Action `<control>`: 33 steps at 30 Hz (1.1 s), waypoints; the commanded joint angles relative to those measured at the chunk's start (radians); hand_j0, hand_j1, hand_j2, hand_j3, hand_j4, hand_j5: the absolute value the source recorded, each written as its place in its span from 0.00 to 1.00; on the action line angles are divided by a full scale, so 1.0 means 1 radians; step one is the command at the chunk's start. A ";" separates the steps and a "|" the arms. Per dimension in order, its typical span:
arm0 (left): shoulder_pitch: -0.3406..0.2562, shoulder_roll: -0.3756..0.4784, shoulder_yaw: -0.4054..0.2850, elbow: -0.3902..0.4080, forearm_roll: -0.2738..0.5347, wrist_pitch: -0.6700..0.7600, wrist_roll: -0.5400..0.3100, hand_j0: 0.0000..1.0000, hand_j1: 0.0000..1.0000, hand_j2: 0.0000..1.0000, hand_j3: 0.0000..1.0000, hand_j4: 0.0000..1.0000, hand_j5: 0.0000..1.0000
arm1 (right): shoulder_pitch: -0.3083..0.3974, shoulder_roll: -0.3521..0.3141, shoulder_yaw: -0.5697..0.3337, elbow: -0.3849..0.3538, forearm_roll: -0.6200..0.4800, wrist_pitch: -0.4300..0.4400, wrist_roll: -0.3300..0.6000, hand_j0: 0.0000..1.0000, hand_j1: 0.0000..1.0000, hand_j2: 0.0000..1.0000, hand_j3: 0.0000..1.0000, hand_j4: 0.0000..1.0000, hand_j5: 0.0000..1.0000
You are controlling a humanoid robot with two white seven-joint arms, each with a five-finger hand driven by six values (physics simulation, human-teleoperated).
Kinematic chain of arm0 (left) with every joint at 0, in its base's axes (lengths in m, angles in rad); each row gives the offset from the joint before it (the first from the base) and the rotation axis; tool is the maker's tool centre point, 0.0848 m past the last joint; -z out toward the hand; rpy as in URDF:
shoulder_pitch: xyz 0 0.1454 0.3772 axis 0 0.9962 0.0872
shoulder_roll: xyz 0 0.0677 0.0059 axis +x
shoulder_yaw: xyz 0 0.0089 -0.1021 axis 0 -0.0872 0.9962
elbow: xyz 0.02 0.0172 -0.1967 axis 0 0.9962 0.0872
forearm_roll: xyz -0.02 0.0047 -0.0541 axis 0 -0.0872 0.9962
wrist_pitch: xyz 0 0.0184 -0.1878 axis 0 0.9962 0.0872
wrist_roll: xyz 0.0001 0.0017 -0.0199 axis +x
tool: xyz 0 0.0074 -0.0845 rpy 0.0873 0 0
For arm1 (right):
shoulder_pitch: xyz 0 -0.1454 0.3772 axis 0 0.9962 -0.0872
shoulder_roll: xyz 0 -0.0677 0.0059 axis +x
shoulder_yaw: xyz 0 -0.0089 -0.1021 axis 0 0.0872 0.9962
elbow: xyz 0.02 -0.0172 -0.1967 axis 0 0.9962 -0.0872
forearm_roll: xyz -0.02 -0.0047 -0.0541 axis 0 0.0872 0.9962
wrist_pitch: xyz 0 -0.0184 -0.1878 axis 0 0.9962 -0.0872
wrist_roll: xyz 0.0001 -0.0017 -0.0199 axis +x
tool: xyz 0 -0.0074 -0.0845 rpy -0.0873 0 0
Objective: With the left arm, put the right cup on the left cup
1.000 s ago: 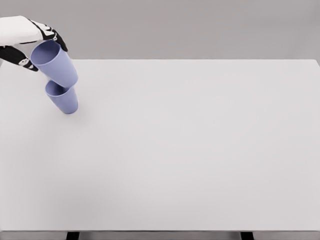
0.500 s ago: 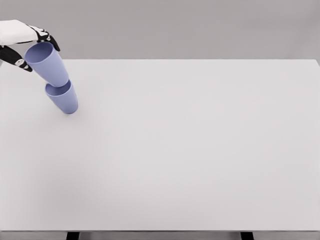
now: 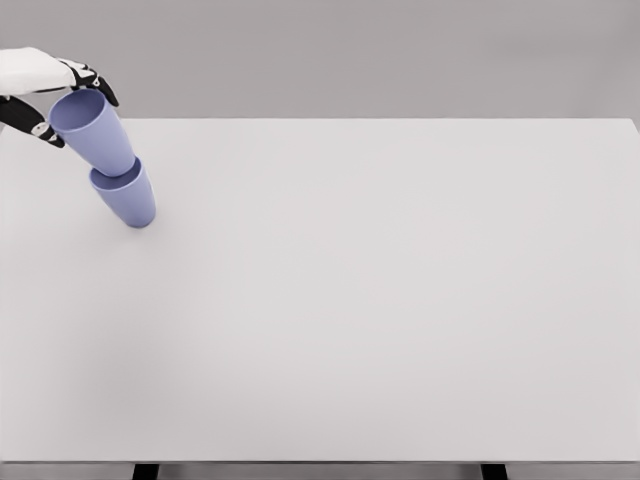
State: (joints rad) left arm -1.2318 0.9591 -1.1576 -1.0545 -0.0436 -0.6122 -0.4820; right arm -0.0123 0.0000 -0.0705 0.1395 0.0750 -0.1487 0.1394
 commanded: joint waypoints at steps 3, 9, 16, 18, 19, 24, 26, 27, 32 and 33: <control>0.002 0.001 0.001 0.001 0.002 0.001 -0.001 0.60 0.60 0.60 0.60 0.60 0.60 | 0.000 0.000 0.000 0.000 0.000 0.000 0.000 1.00 1.00 1.00 1.00 1.00 1.00; 0.005 0.003 -0.001 -0.010 0.002 0.001 0.006 0.93 0.93 0.93 0.93 0.93 0.93 | 0.000 0.000 0.000 0.000 0.000 0.000 0.000 1.00 1.00 1.00 1.00 1.00 1.00; 0.006 0.009 0.001 -0.015 0.002 0.001 0.010 1.00 1.00 1.00 1.00 1.00 1.00 | 0.000 0.000 0.000 0.000 0.000 0.000 0.000 1.00 1.00 1.00 1.00 1.00 1.00; 0.006 0.042 0.003 -0.079 0.018 0.001 0.010 1.00 1.00 1.00 1.00 1.00 1.00 | 0.000 0.000 0.000 0.000 0.000 0.000 0.000 1.00 1.00 1.00 1.00 1.00 1.00; 0.006 0.088 0.004 -0.140 0.050 0.001 0.010 1.00 1.00 1.00 1.00 1.00 1.00 | 0.000 0.000 0.000 0.000 0.000 0.000 0.000 1.00 1.00 1.00 1.00 1.00 1.00; 0.005 0.168 0.004 -0.251 0.103 0.001 0.010 1.00 1.00 1.00 1.00 1.00 1.00 | 0.000 0.000 0.000 0.000 0.000 0.000 0.000 1.00 1.00 1.00 1.00 1.00 1.00; 0.012 0.236 0.004 -0.395 0.191 0.001 0.010 1.00 1.00 1.00 1.00 1.00 1.00 | 0.000 0.000 0.000 0.000 0.000 0.000 0.000 1.00 1.00 1.00 1.00 1.00 1.00; 0.044 0.283 0.006 -0.521 0.234 0.001 0.010 1.00 1.00 1.00 1.00 1.00 1.00 | 0.000 0.000 0.000 0.000 0.000 0.000 0.000 1.00 1.00 1.00 1.00 1.00 1.00; 0.161 0.282 0.039 -0.711 0.314 0.001 0.010 1.00 1.00 1.00 1.00 1.00 1.00 | 0.000 0.000 0.000 0.000 0.000 0.000 0.000 1.00 1.00 1.00 1.00 1.00 1.00; 0.167 0.270 0.039 -0.711 0.315 0.001 0.010 1.00 1.00 1.00 1.00 1.00 1.00 | 0.000 0.000 0.000 0.000 0.000 0.000 0.000 1.00 1.00 1.00 1.00 1.00 1.00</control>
State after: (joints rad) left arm -1.0336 1.2333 -1.1288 -1.7183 0.2455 -0.6123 -0.4720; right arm -0.0123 0.0000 -0.0705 0.1396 0.0750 -0.1488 0.1395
